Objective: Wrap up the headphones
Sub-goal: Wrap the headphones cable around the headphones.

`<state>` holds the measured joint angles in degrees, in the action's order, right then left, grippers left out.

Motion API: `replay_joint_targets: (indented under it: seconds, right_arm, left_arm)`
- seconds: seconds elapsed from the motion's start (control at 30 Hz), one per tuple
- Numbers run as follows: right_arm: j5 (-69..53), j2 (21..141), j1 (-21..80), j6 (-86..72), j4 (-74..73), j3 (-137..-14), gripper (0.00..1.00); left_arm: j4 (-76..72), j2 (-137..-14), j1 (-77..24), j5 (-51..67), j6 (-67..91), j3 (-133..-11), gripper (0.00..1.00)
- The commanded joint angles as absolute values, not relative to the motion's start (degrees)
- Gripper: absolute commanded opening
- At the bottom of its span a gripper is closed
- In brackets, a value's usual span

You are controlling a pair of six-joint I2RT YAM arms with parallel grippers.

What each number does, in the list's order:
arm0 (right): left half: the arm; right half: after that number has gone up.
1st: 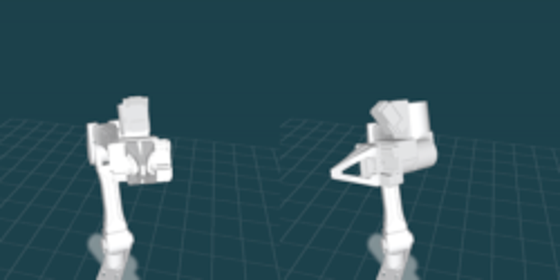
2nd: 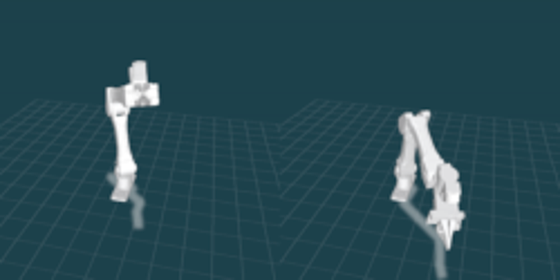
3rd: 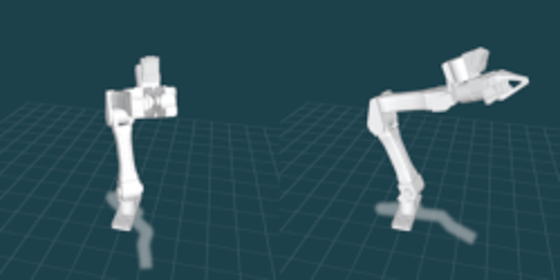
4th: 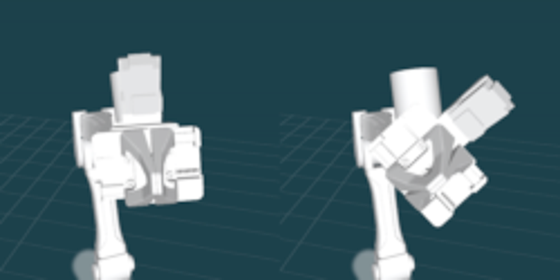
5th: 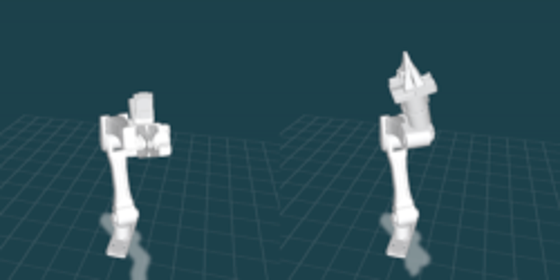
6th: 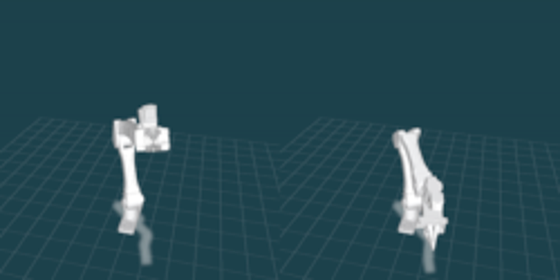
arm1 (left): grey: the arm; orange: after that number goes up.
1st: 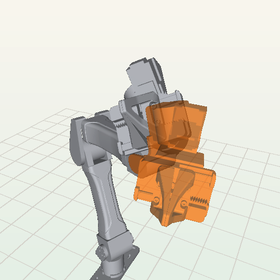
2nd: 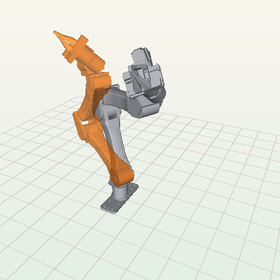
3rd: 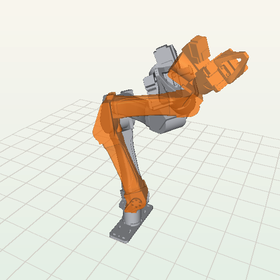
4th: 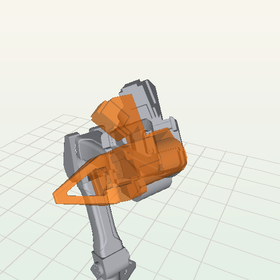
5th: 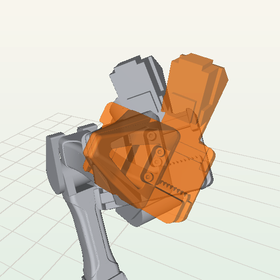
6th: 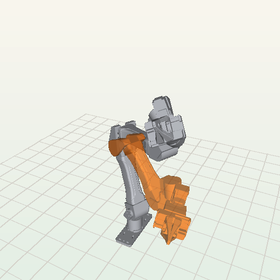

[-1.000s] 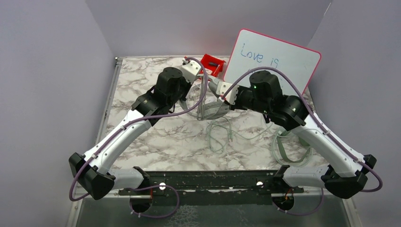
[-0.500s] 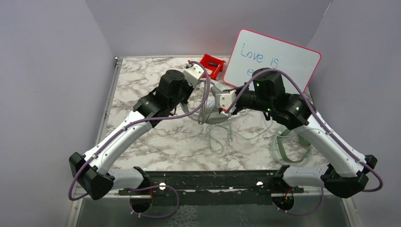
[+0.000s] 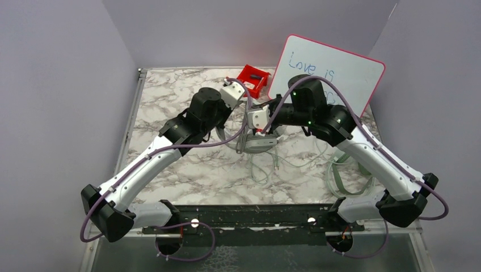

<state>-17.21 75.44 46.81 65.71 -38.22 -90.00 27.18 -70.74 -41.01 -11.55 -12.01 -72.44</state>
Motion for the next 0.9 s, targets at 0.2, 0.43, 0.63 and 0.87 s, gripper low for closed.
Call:
replay_joint_targets:
  seconds: [0.2,0.43,0.63,0.87]
  right_arm:
    - [-22.94,78.39,41.13,74.18,-24.96,-93.83,0.01]
    - [-31.64,80.1,37.11,68.44,-29.83,-94.14,0.08]
    - [-27.56,77.54,36.9,66.39,-25.74,-90.02,0.18]
    - [-28.92,76.49,36.88,64.58,-28.92,-89.86,0.21]
  left_arm:
    - [30.9,-62.94,-42.79,-0.38,-19.7,-66.89,0.0]
    - [29.92,-57.95,-42.84,4.46,-19.56,-62.81,0.0]
    - [30.57,-57.04,-42.82,4.51,-18.38,-62.57,0.0]
    - [32.73,-58.63,-42.87,4.45,-17.43,-63.87,0.0]
